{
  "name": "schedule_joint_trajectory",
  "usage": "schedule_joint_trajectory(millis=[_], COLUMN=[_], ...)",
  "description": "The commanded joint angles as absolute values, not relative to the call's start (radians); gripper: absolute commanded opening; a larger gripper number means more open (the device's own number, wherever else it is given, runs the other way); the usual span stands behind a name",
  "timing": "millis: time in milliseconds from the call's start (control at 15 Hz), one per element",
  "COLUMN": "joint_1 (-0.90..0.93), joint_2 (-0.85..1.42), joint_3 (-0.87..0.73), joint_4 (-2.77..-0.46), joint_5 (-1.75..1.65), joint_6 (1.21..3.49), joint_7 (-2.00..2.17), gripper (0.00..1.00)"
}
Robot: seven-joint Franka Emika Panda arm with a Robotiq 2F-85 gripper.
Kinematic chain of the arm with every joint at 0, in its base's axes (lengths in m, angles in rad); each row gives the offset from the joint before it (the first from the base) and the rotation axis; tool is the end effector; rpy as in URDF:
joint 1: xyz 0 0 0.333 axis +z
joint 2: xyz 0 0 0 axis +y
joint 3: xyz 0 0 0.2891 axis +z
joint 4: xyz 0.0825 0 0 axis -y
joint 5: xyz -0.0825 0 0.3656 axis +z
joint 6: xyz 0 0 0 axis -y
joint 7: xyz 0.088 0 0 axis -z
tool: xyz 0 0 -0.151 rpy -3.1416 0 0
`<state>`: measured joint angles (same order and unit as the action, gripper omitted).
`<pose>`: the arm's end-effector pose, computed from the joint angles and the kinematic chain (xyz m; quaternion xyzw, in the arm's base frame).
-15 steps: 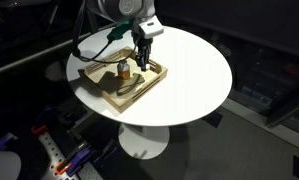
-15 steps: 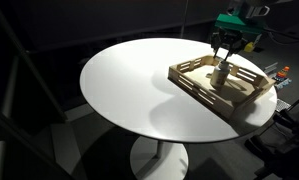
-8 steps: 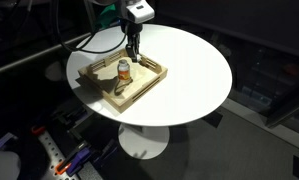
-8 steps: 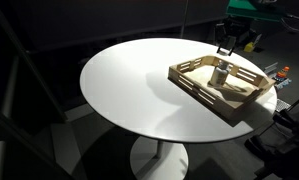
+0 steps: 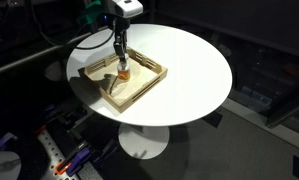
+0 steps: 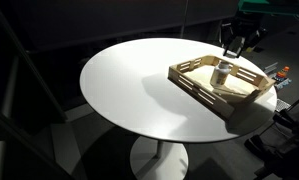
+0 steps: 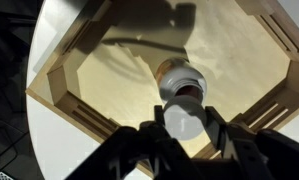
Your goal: Put the lid on the bottle
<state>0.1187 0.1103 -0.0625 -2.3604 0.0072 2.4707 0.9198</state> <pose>0.4930 0.0274 0.2253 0.9071 -0.4209 0.0007 0.0010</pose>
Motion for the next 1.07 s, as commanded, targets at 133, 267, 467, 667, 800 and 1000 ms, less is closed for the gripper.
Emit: schedule_joint_trajectory(millis=[133, 267, 467, 667, 800, 1000], joint_1=[0.098, 0.099, 0.103, 0.105, 0.106, 0.106], joint_2=[0.097, 0.106, 0.121, 0.133, 0.139, 0.147], joint_3=[-0.035, -0.033, -0.035, -0.034, -0.033, -0.031], joint_4=[-2.369, -2.365, -2.362, -2.361, -2.362, -2.362], joint_5=[-0.023, -0.033, -0.072, -0.087, -0.089, -0.083], joint_6=[2.427, 2.434, 2.457, 2.481, 2.498, 2.526], joint_7=[0.902, 0.906, 0.924, 0.919, 0.914, 0.904], gripper=[0.19, 0.19, 0.19, 0.19, 0.19, 0.19])
